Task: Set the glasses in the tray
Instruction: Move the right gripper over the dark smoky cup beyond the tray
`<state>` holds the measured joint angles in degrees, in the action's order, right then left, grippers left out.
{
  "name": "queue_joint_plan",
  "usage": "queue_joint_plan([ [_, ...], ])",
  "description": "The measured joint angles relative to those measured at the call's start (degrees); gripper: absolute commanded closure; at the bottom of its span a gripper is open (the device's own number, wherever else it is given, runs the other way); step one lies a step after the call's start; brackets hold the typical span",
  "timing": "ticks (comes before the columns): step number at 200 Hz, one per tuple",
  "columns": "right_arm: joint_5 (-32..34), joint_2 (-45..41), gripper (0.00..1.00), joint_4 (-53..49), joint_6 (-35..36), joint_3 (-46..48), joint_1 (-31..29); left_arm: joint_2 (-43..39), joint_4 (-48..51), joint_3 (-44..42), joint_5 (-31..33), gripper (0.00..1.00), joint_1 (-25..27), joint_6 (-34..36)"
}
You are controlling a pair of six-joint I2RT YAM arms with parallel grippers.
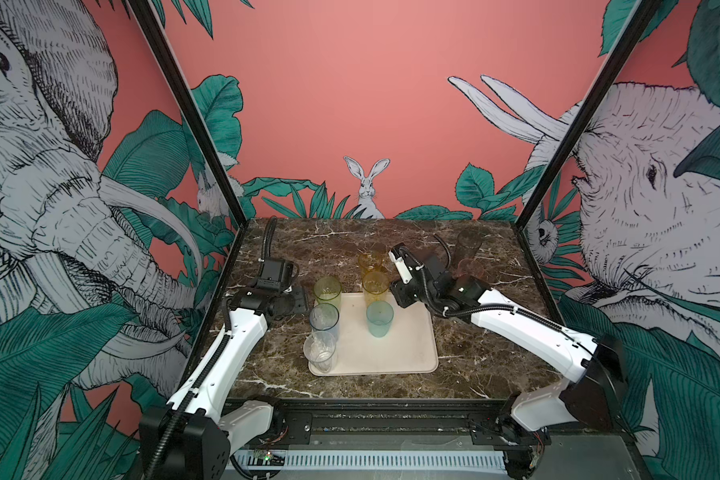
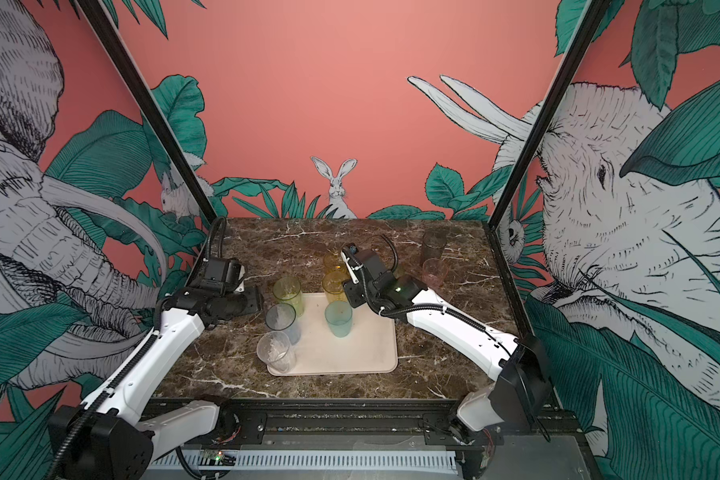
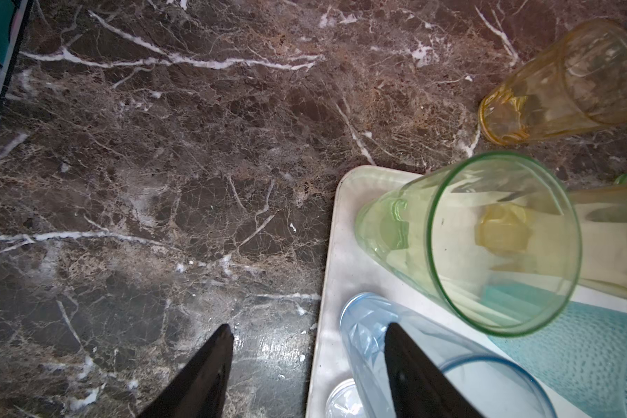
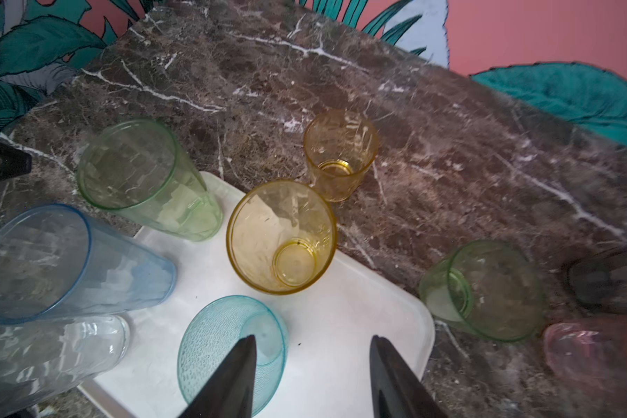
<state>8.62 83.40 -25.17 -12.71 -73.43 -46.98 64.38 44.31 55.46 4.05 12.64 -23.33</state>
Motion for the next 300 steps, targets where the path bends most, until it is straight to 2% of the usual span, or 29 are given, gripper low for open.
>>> queue_joint_plan([
  [45,3.63,0.0,0.37,-0.44,2.36,-5.86,4.07,0.0,0.0,0.0,0.0,0.32,0.0,0.0],
  [111,4.26,1.57,0.35,-1.81,0.13,-13.53,17.4,0.0,0.0,0.0,-0.02,0.32,0.0,-0.02],
  [187,2.4,13.16,0.34,-8.31,-3.1,-24.65,30.27,-0.42,0.0,0.0,-0.15,0.32,0.0,-0.02],
  [224,0.92,19.65,0.36,-12.46,-4.15,-30.25,35.76,-0.81,0.0,0.0,-0.15,0.32,0.0,-0.02],
  [300,-4.72,27.17,0.37,-15.26,-7.96,-33.03,46.42,-1.09,0.02,0.0,-0.2,0.32,0.0,-0.04],
])
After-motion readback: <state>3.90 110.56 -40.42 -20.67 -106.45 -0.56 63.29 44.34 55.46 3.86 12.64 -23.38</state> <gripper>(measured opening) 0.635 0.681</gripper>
